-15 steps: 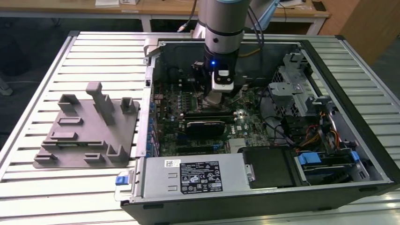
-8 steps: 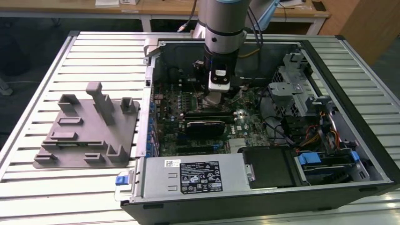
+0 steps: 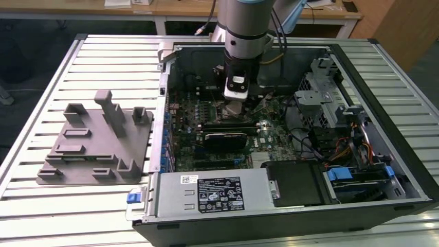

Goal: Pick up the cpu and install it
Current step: 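Place the cpu into insertion slot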

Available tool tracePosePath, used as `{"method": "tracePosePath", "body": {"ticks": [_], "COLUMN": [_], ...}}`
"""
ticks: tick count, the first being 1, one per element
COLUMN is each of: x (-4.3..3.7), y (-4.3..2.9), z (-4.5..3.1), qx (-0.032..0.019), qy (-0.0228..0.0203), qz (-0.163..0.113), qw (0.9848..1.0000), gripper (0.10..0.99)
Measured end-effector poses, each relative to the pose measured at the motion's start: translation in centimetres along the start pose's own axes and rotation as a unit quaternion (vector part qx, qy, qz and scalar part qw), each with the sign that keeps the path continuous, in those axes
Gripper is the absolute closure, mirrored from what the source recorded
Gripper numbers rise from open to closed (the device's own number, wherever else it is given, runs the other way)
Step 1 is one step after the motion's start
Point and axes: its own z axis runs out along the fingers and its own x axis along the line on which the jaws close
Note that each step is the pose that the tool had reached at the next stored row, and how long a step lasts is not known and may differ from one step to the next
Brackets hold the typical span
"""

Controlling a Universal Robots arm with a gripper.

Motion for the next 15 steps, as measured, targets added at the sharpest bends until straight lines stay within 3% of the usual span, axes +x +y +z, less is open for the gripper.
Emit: {"method": "tracePosePath", "body": {"ticks": [8, 12, 15], "x": [0.0, 0.0, 0.0], "y": [0.0, 0.0, 0.0], "z": [0.02, 0.03, 0.04], "qx": [0.0001, 0.0001, 0.0002], "qy": [-0.0017, -0.0028, -0.0036], "qz": [0.051, 0.083, 0.108], "qw": [0.9987, 0.9965, 0.9941], "gripper": [0.541, 0.541, 0.541]}}
